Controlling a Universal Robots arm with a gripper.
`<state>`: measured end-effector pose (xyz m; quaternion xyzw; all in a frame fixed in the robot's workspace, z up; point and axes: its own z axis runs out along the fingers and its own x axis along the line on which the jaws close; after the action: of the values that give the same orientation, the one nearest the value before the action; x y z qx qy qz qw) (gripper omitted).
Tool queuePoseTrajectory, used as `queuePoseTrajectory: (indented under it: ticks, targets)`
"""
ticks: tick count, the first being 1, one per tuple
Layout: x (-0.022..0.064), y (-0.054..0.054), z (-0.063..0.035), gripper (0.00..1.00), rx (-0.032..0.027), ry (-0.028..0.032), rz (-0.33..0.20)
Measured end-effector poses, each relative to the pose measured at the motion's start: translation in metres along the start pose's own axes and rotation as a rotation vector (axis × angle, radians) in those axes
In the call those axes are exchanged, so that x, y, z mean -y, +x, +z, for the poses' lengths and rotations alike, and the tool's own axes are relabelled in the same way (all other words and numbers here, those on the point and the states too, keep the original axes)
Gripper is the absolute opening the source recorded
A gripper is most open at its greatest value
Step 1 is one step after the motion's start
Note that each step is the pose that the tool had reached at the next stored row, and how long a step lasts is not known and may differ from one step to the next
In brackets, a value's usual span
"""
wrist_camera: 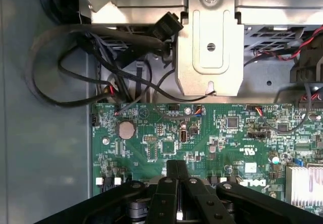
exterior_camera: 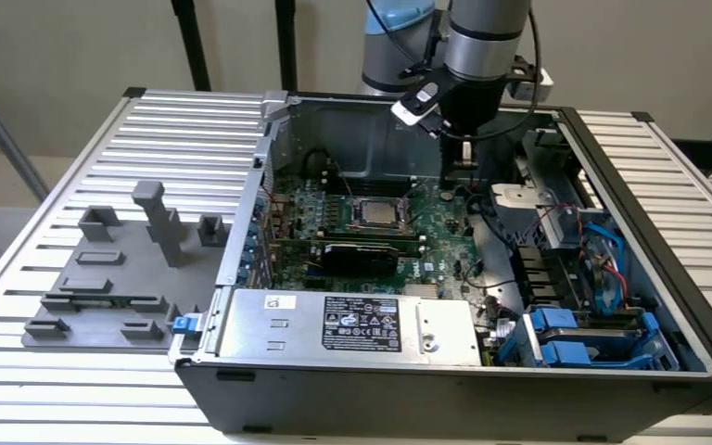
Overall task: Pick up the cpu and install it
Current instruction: 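Close the cpu cover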
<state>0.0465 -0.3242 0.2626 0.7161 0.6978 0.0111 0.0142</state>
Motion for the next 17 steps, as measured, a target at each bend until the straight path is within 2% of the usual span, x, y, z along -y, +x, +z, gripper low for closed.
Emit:
queuePoseTrajectory:
  ticks: [4, 5, 6, 11, 14, 15, 17]
  targets:
    - [0.0085, 0.0, 0.0063, 0.11, 0.0, 0.0001, -0.003]
    - [0.0112, 0.0, 0.0064, 0.11, 0.0001, 0.0022, -0.003]
    - [0.0125, 0.0, 0.0065, 0.11, 0.0, 0.0139, -0.003]
    - [0.0173, 0.0, 0.0062, 0.11, 0.0025, 0.105, -0.004]
    - [0.0201, 0.0, 0.0061, 0.11, 0.0037, 0.1576, -0.006]
    - [0.0211, 0.0, 0.0061, 0.11, 0.0041, 0.1725, -0.006]
    - [0.0234, 0.0, 0.0061, 0.11, 0.0047, 0.1973, -0.007]
